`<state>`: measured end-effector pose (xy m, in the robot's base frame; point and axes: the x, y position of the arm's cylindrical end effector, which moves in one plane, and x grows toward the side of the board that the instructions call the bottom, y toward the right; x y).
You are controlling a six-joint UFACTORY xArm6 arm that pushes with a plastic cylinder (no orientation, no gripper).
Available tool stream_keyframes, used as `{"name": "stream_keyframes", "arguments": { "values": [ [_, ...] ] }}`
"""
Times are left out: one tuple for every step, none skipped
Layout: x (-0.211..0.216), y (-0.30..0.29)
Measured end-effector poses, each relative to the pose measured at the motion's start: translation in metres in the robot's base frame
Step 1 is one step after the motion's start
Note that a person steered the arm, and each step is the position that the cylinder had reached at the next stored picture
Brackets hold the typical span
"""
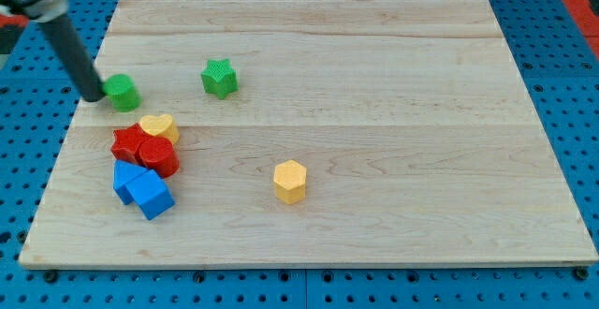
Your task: Nudge the red star a bit down
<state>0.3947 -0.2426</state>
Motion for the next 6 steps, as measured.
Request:
{"name": "stream_keyframes", "arguments": {
  "values": [
    [0.000,0.067],
    [0.014,0.053],
    [0.055,0.037],
    [0.084,0.037],
    [0.066,0.029],
    [0.086,0.009]
  ]
}}
